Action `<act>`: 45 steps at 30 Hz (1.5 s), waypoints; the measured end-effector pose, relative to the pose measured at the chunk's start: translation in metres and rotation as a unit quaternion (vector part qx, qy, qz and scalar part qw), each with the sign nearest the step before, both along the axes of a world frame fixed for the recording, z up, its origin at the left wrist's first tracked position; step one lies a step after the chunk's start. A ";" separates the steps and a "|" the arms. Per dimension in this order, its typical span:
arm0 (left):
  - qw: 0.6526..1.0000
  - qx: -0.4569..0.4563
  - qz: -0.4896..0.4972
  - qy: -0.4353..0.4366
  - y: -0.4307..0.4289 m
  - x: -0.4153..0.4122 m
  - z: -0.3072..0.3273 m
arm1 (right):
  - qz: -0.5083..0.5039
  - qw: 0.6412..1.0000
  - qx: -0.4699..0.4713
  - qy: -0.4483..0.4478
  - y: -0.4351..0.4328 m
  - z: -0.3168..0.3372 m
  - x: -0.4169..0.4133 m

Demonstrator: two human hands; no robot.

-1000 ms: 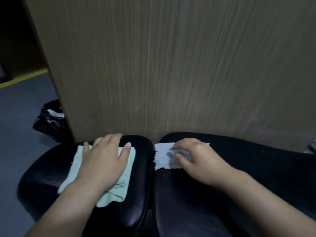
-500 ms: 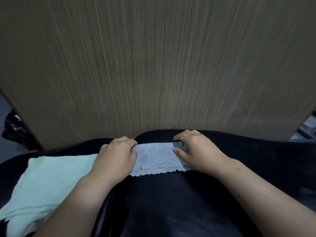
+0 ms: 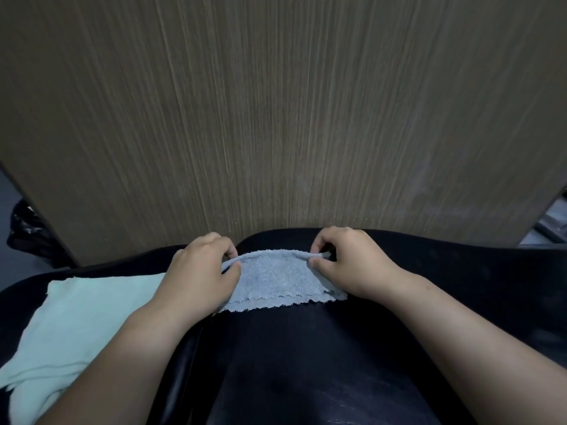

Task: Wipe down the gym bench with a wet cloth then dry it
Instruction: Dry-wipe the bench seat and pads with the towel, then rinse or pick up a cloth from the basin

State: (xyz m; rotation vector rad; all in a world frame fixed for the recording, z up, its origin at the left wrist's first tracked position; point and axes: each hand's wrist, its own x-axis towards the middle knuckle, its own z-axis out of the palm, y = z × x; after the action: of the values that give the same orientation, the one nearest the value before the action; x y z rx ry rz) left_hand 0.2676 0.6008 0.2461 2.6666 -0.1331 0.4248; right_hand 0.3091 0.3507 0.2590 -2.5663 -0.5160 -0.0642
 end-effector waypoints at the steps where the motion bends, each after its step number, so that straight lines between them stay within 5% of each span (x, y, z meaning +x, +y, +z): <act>1: 1.000 -0.014 0.001 -0.002 0.000 -0.002 0.002 | -0.007 1.000 0.023 0.005 0.000 0.001 -0.003; 11: 0.974 -0.224 -0.004 -0.034 -0.002 -0.023 0.027 | 0.015 0.984 0.170 -0.055 -0.018 0.020 -0.028; 30: 0.959 -0.167 -0.164 -0.161 -0.089 -0.116 0.075 | 0.066 0.958 0.238 -0.144 -0.104 0.090 -0.137; 38: 0.915 -0.246 -0.312 -0.073 -0.204 -0.180 0.084 | 0.001 0.955 0.248 -0.164 -0.228 0.087 -0.244; 45: 0.898 -0.222 -0.380 0.019 -0.301 -0.209 0.069 | -0.076 0.940 0.306 -0.130 -0.318 0.069 -0.327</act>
State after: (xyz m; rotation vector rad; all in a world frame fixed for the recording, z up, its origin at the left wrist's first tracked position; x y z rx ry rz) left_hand 0.0585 0.3000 0.3153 1.9643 -0.9110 0.1163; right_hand -0.0180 0.0328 0.3278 -1.9825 -0.3214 -0.5396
